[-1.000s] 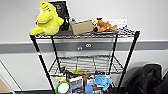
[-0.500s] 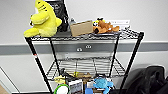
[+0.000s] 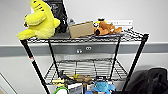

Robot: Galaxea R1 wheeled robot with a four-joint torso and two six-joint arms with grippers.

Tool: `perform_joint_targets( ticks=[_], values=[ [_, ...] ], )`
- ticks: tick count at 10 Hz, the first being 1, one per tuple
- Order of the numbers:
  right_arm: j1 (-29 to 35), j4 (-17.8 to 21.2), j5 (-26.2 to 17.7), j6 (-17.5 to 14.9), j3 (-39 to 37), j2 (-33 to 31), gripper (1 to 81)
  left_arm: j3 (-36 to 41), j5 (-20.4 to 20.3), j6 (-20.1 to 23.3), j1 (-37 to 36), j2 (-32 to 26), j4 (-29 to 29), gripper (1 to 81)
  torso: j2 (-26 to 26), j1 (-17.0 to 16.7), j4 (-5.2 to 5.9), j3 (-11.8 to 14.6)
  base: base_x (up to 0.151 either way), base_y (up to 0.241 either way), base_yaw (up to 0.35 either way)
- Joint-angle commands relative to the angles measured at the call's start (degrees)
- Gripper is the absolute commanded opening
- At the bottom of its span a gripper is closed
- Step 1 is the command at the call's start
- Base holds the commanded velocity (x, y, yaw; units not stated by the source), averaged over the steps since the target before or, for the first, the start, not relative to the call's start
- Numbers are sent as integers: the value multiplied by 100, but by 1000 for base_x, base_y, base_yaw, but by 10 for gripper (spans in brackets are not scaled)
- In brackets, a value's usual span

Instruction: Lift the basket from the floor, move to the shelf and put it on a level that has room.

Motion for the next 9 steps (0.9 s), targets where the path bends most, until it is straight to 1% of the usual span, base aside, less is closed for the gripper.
perform_joint_targets(
  ticks=[1,6,7,9],
  values=[
    [635,130,-88,64,185,-115,10,198,138,24,-575,-111,105,10,0,0,0,0,0,0,0],
    [644,139,-88,64,220,-133,10,233,138,6,-575,-146,96,10,0,-2,0,0,0,0,0],
    [653,138,-88,64,315,-176,10,303,138,15,-575,-190,96,10,0,-2,0,0,0,0,0],
    [705,130,-71,64,728,-422,10,732,138,24,-601,-435,113,10,0,-2,0,0,0,0,0]
  ],
)
